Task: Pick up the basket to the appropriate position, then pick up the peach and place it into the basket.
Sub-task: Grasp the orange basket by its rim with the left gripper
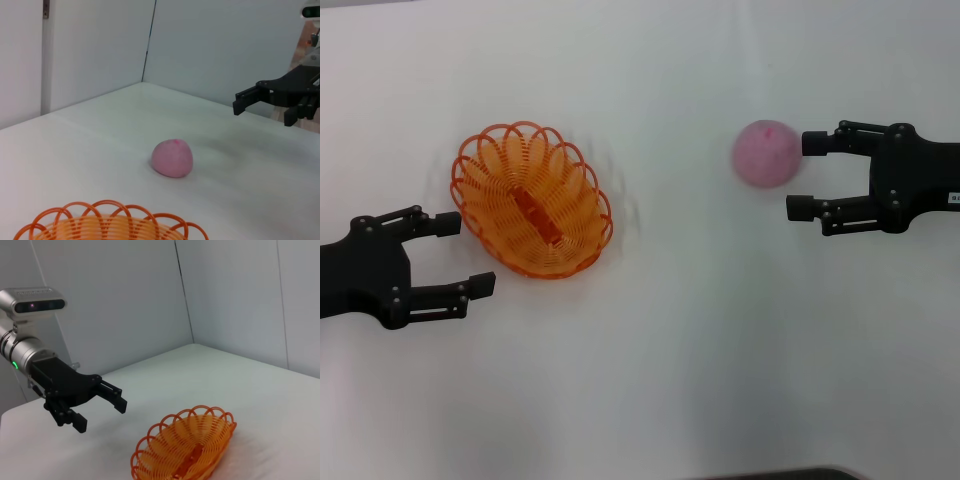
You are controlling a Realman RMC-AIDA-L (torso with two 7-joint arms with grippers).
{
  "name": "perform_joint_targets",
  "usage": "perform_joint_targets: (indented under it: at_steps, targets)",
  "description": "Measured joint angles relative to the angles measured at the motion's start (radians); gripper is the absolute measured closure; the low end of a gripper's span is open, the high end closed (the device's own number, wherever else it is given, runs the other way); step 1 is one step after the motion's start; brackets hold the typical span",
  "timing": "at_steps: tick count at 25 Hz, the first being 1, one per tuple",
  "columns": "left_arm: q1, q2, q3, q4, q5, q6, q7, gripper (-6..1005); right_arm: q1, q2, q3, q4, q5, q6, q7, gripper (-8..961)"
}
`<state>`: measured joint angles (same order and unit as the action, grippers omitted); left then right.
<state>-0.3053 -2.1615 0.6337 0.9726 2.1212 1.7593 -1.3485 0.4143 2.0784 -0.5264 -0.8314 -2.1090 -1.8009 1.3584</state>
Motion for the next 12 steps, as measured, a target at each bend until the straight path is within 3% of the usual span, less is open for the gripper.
perform_joint_targets:
  at_steps: [12]
  targets:
    - [-0.001, 0.0, 0.001, 0.008, 0.004, 0.001, -0.008, 127, -0.002, -0.002, -0.002, -0.001, -0.002, 0.0, 0.001, 8]
